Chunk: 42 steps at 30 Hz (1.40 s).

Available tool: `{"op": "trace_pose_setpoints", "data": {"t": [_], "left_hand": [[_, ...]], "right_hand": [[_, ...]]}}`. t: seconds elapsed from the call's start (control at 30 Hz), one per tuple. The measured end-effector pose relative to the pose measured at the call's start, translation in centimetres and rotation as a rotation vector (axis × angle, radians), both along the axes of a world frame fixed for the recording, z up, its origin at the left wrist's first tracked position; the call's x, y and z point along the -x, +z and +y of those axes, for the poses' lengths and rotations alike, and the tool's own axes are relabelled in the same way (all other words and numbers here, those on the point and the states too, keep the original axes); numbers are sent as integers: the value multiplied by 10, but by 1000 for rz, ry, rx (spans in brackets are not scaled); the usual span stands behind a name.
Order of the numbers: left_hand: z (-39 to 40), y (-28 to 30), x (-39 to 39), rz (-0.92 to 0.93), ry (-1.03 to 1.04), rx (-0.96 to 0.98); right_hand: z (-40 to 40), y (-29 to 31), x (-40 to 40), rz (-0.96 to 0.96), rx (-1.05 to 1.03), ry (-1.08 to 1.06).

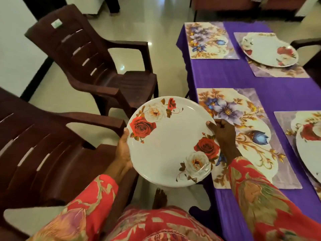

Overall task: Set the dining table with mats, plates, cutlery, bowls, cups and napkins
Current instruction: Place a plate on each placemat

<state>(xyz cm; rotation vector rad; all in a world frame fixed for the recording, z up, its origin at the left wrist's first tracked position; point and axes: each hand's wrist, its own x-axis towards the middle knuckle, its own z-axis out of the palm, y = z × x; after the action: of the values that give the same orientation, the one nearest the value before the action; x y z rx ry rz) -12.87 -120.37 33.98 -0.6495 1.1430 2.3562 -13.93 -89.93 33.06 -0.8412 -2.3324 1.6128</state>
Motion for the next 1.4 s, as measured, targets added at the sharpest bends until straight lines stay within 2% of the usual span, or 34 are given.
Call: {"op": "trace_pose_setpoints", "data": {"t": [0.13, 0.5, 0.63, 0.83, 1.0, 1.17, 1.4], "left_hand": [[15, -5, 36, 24, -86, 15], [69, -2, 89, 11, -351, 109], [87, -4, 108, -41, -336, 230], [117, -12, 146, -63, -396, 219], [154, -15, 204, -32, -472, 177], [198, -7, 277, -25, -486, 219], [241, -8, 359, -7, -521, 163]], "right_hand": [[17, 5, 3, 7, -65, -94], [54, 0, -15, -24, -24, -371], [71, 0, -20, 7, 53, -451], [94, 5, -16, 7, 72, -546], [107, 10, -15, 85, 143, -707], [118, 21, -2, 161, 253, -926], [108, 7, -12, 160, 318, -1166]]}}
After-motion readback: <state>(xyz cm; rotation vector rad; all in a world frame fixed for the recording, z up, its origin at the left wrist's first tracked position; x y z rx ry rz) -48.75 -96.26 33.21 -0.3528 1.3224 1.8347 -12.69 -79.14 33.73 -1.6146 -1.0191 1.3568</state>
